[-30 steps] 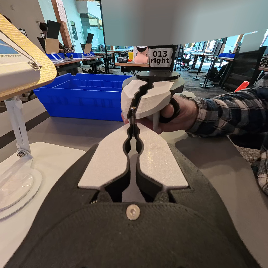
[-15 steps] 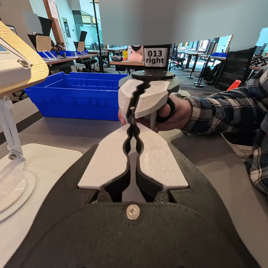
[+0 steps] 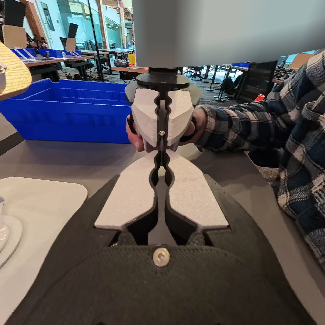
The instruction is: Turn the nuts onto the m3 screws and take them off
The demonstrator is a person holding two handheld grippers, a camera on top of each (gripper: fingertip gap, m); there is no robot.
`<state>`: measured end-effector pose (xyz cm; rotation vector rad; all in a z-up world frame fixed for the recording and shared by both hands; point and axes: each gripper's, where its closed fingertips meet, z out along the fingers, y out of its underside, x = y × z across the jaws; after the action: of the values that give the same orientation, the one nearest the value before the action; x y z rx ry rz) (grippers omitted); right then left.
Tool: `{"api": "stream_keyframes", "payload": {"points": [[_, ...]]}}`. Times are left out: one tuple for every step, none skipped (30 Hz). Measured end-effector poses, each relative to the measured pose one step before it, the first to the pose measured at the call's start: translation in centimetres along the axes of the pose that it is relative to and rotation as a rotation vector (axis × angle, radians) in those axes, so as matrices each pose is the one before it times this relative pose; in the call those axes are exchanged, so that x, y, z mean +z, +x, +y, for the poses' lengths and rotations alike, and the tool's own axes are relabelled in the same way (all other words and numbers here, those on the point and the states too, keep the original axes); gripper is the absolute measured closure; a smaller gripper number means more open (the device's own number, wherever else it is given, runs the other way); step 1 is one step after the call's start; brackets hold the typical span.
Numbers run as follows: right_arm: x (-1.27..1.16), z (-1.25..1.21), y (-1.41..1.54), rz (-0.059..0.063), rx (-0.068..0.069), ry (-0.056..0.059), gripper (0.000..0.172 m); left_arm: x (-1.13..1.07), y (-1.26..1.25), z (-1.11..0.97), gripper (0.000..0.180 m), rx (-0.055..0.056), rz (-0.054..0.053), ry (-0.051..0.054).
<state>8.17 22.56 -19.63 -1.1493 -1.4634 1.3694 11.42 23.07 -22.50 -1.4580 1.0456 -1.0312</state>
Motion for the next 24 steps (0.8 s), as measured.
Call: {"api": "stream_keyframes", "payload": {"points": [[-0.016,-0.006,0.216,0.0199,0.0023,0.0063,0.167,-0.003,-0.22,-0.004,0.179,0.003,-0.0199,0.0007],[-0.026,-0.013,0.232,0.0254,-0.0002,0.007,0.167,0.005,-0.231,-0.026,0.18,0.003,-0.0215,0.0024],[-0.008,0.037,0.269,0.0321,-0.0031,0.0037,0.167,0.017,-0.276,0.029,0.179,0.0035,-0.0249,-0.0014],[-0.017,0.051,0.309,0.0367,-0.0026,0.0018,0.167,0.024,-0.258,0.057,0.18,-0.0013,-0.0207,-0.0024],[-0.004,0.026,0.234,0.033,-0.0003,0.0053,0.167,-0.009,-0.248,0.01,0.179,-0.0018,-0.0177,0.0016],[0.001,-0.026,0.109,0.0251,0.0001,0.0079,0.167,0.008,-0.066,-0.019,0.18,-0.0001,-0.0073,0.0024],[-0.005,-0.02,0.091,0.0251,-0.0027,0.0073,0.167,0.029,-0.015,-0.013,0.18,-0.0024,-0.0036,-0.0008],[0.004,0.02,0.126,0.0279,-0.0035,0.004,0.167,-0.013,-0.18,0.014,0.18,0.0062,-0.0174,-0.0024],[0.016,0.052,0.106,0.0249,-0.0046,-0.0003,0.167,0.008,-0.111,0.071,0.18,0.0086,-0.0114,-0.0065],[0.037,0.027,-0.027,0.0133,-0.0041,-0.0008,0.167,0.019,0.047,0.056,0.179,0.0019,0.0032,-0.0039],[0.034,-0.01,-0.041,0.0069,0.0015,0.0005,0.167,0.001,0.049,-0.021,0.179,0.0,0.003,0.0034],[0.002,-0.002,0.037,0.0058,0.0055,-0.0022,0.166,0.024,0.012,0.028,0.179,0.0002,0.0002,-0.0009],[0.032,0.022,0.019,0.0024,0.003,-0.0051,0.162,0.026,0.12,-0.021,0.179,0.0018,0.0062,0.0008],[0.034,-0.011,0.091,0.0068,0.0009,-0.0032,0.146,0.031,0.138,-0.031,0.179,0.0042,0.0051,0.0001],[0.016,-0.106,0.022,-0.0024,0.0037,0.0052,0.134,0.042,0.11,-0.014,0.179,0.0058,0.0016,-0.0014],[0.007,-0.157,-0.203,-0.0235,0.0069,0.0099,0.131,0.055,0.109,0.028,0.179,0.0034,0.0038,-0.0027],[0.044,-0.147,-0.274,-0.0289,0.0054,0.0088,0.13,0.05,0.133,-0.006,0.179,0.0006,0.0058,0.0001],[0.072,-0.183,-0.306,-0.029,0.001,0.0101,0.127,0.039,0.076,-0.014,0.179,0.0001,0.0026,0.0016],[0.114,-0.162,-0.306,-0.0283,0.0001,0.0076,0.127,0.026,0.028,0.022,0.179,-0.0004,0.0001,-0.0012],[0.133,-0.08,-0.247,-0.0211,-0.0037,0.0022,0.128,0.001,-0.008,-0.011,0.179,-0.001,-0.0001,0.0009],[0.135,0.036,-0.335,-0.024,-0.0067,-0.0043,0.128,-0.028,-0.026,-0.053,0.179,-0.0046,0.0006,0.0046],[0.131,0.065,-0.375,-0.0266,-0.0022,-0.0059,0.133,-0.054,-0.057,-0.075,0.179,-0.0073,0.0009,0.0056],[0.073,0.042,-0.134,-0.0086,-0.0007,-0.0018,0.134,-0.059,-0.037,-0.025,0.179,-0.0013,0.0004,0.0025],[-0.015,0.048,0.015,0.0001,-0.0006,-0.0006,0.134,-0.006,-0.003,0.043,0.179,0.0035,-0.0002,-0.0026]]}}
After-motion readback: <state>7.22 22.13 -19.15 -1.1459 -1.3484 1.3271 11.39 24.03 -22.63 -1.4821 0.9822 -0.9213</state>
